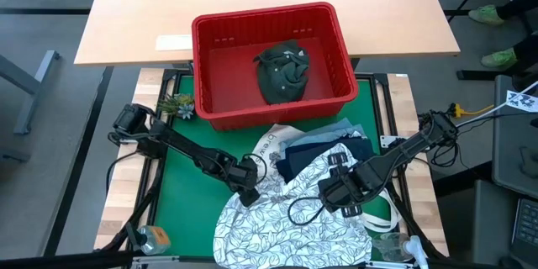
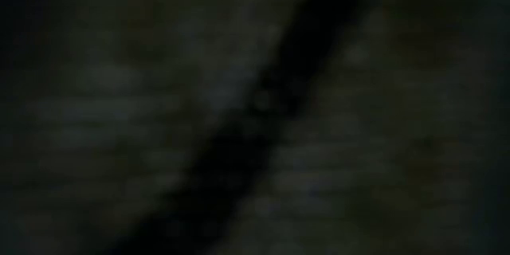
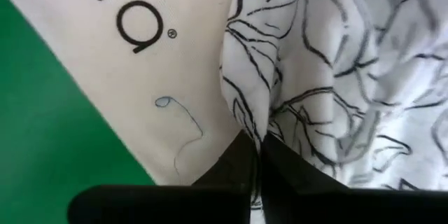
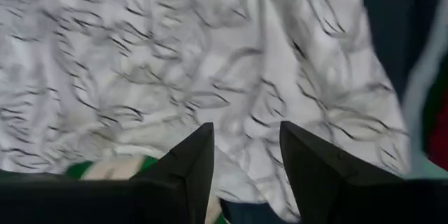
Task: Fold laundry
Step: Fold the patterned white shirt
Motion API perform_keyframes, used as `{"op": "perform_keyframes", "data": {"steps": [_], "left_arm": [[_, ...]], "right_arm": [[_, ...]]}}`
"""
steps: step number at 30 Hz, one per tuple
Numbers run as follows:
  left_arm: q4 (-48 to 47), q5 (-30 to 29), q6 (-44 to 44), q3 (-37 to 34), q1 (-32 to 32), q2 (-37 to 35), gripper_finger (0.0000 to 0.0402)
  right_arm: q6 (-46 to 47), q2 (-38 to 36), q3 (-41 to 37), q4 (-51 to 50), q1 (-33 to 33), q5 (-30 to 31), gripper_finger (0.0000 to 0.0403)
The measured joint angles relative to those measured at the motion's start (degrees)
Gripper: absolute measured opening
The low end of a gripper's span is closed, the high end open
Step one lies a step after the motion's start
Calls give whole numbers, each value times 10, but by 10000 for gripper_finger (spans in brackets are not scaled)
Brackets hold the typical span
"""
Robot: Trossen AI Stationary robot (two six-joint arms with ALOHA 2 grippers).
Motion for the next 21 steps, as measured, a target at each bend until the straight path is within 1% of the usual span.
{"op": "perform_keyframes", "data": {"steps": [4,8,11,15,21], "left_arm": [[-37,-26,1,0,0,-37,4],[-73,-54,1,0,0,-78,2],[-102,-74,1,0,-2,-105,2],[-155,-99,-4,0,-12,-141,2],[-231,-115,-35,0,-38,-169,1]], "right_arm": [[1,0,0,-38,-23,39,163],[-3,0,-2,-39,-59,78,163],[-16,0,-19,-39,-92,83,163],[-41,0,-62,-29,-135,80,163],[-89,0,-119,30,-181,67,163]]}}
